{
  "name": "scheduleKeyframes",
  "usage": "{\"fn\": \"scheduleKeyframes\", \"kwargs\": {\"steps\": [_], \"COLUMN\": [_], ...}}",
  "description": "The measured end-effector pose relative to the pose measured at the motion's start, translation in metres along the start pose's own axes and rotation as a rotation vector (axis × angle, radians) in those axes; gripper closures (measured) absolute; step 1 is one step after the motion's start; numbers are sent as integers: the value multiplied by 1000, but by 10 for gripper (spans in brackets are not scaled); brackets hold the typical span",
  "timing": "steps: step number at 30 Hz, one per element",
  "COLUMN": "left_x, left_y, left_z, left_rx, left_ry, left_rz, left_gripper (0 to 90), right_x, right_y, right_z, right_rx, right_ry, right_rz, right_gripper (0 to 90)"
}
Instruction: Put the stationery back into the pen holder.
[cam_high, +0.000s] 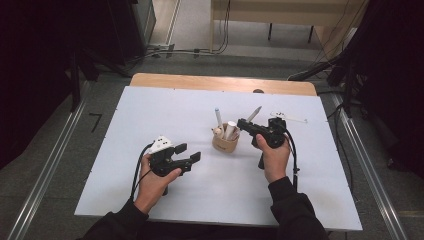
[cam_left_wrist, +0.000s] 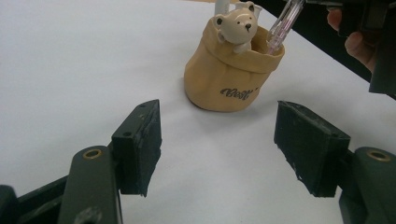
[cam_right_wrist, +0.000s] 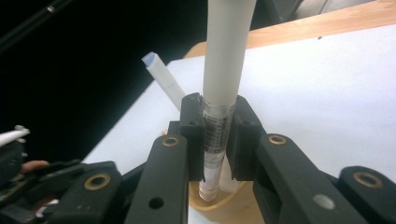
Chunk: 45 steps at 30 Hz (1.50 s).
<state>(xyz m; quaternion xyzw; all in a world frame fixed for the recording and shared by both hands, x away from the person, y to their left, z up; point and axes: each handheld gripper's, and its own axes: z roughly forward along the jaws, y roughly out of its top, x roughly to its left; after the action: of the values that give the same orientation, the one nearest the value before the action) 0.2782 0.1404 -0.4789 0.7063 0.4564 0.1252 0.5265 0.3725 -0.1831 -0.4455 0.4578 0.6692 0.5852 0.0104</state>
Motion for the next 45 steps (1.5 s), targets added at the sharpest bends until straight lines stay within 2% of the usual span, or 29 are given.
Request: {"fn": "scheduleKeyframes", "kwargs": {"steps": [7,14,30,39,45], "left_x": [1,1,2,2,3], "left_y": [-1,-1,-2,-2,-2], "left_z": [1,2,2,2,2], "left_rx": [6,13,12,11,12], "left_ry": [1,3,3,7,15], "left_rz": [0,-2,-3,-2,2], "left_gripper": [331,327,326,326,307], "right_x": [0,0,-1,-1,-1], "right_y": [-4,-7,-11,-10,-10], "right_z": [7,13,17,16,15], "right_rx": [23,45,64,58,53], "right_ry": [-53,-75,-83,-82,-81], "right_rz": [-43,-64,-75,-72,-76], "right_gripper": [766,765,736,618,462]}}
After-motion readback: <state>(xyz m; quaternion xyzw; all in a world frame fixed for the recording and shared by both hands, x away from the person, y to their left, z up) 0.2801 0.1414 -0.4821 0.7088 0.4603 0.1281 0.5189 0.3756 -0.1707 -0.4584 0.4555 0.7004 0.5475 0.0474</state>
